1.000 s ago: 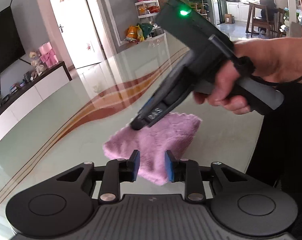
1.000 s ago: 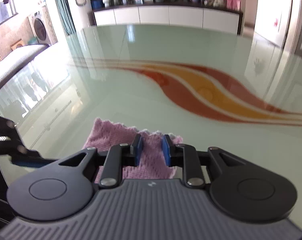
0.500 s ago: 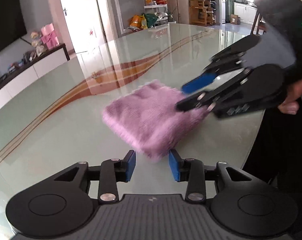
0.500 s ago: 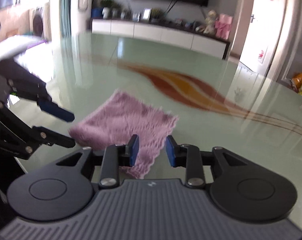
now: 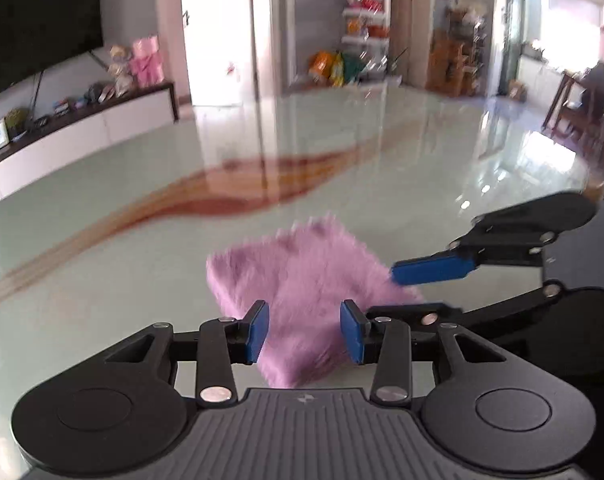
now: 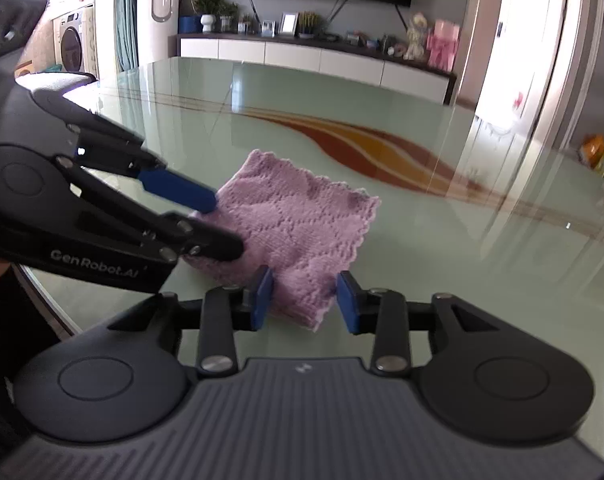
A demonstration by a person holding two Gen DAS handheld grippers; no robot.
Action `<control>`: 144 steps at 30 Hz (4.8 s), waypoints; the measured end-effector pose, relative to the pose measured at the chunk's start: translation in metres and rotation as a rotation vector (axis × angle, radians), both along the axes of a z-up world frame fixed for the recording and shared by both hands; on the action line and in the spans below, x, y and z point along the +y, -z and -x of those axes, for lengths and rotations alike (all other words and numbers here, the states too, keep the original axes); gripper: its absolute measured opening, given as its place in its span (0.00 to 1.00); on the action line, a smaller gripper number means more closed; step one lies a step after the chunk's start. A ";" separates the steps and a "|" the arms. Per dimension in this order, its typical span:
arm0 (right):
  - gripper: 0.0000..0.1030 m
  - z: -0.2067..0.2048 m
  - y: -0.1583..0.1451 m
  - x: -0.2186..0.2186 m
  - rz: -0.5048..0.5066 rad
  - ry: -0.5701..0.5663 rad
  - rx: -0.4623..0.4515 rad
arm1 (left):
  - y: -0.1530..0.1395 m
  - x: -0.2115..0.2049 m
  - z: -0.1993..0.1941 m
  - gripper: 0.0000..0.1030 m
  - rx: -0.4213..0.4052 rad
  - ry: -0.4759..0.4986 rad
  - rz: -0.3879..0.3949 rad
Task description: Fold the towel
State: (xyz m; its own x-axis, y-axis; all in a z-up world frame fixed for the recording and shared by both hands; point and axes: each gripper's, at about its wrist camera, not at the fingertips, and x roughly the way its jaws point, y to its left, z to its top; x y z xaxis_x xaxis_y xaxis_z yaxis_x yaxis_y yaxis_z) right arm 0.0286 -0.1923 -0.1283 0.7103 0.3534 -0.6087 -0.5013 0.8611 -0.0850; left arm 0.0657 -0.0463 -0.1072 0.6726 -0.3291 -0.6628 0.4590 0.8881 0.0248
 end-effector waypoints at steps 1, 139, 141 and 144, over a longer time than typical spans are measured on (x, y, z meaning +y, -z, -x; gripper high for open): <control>0.39 0.000 0.000 -0.002 -0.002 0.004 0.005 | 0.003 0.003 0.000 0.57 0.009 -0.012 0.003; 0.51 -0.034 -0.026 -0.003 -0.030 0.087 0.019 | -0.028 0.042 -0.021 0.66 -0.047 -0.182 -0.032; 0.51 -0.034 -0.017 -0.003 0.005 0.090 0.035 | -0.017 0.037 -0.015 0.66 -0.023 -0.167 -0.070; 0.58 -0.040 -0.010 -0.005 0.006 0.096 0.055 | -0.005 0.040 -0.011 0.66 0.002 -0.197 -0.066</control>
